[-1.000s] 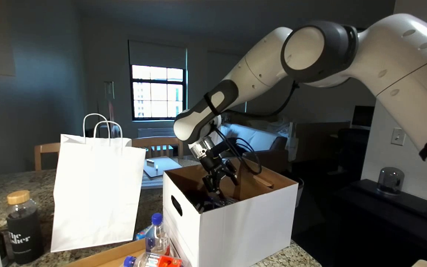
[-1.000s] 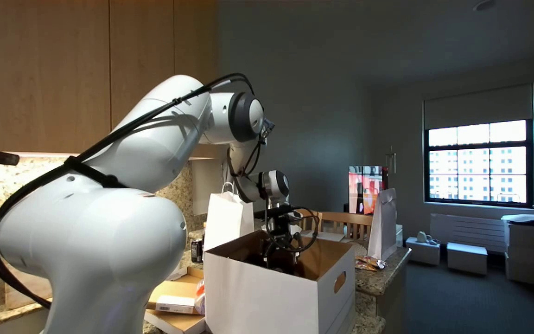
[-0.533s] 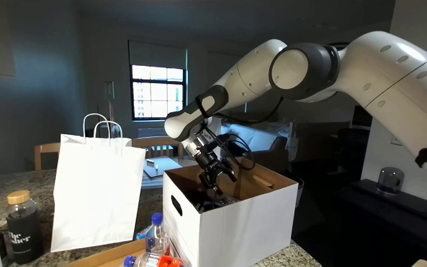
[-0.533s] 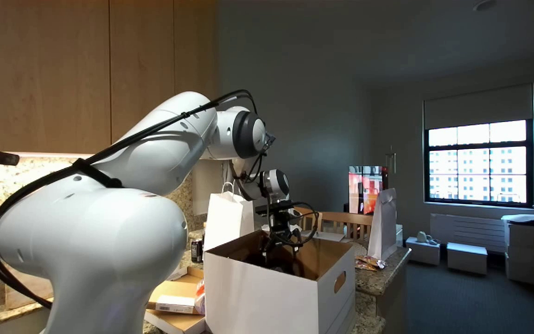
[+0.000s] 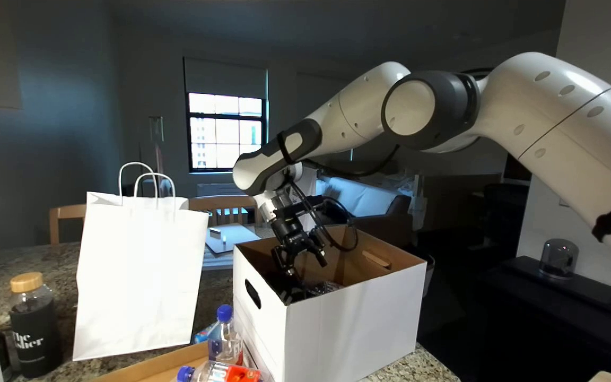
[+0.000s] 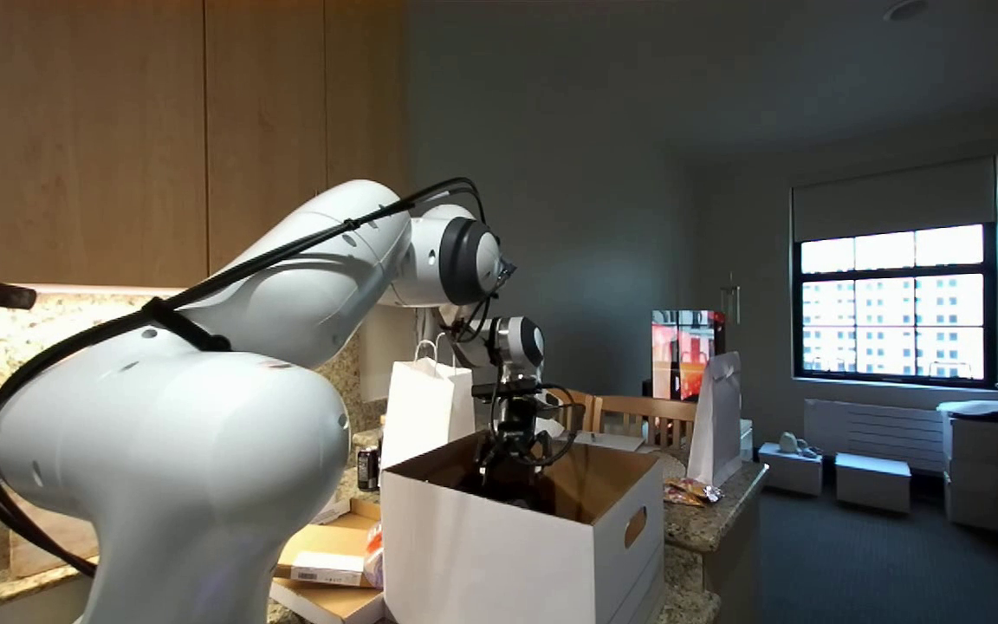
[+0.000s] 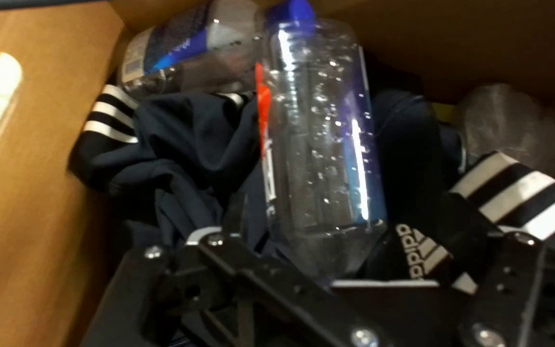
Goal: Remove smaller box and three bottles from the bigger box and you put them on the table
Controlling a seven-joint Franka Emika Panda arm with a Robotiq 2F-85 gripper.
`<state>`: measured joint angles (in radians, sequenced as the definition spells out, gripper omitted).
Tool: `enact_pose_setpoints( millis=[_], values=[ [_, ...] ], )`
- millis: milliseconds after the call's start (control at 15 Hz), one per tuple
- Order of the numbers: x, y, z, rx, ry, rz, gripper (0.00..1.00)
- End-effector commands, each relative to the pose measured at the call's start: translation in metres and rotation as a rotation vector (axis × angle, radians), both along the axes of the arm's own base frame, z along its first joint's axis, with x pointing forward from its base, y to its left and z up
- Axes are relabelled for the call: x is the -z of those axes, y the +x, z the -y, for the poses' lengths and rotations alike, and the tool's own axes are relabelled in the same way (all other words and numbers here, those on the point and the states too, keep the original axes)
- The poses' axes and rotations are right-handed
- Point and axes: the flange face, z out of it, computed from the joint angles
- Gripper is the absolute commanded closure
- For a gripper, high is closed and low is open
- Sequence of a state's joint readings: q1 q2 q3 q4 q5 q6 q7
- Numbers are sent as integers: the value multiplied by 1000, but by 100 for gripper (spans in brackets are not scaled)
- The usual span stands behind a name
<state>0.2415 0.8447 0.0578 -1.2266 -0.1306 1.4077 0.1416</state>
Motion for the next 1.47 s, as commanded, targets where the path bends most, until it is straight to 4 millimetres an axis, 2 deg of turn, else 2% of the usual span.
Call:
enact_pose_setpoints(
  millis=[0,333,467,600,1000,1400],
  values=[
    [-17,-3,-1,144,123,55,0],
    [-32,7,27,304,240,231,0],
    [-29,7,37,324,252,280,0],
    [-23,0,44,314,227,282,0],
    [1,-29,49,308,177,204,0],
    [1,-36,69,363,96,284,0]
  ],
)
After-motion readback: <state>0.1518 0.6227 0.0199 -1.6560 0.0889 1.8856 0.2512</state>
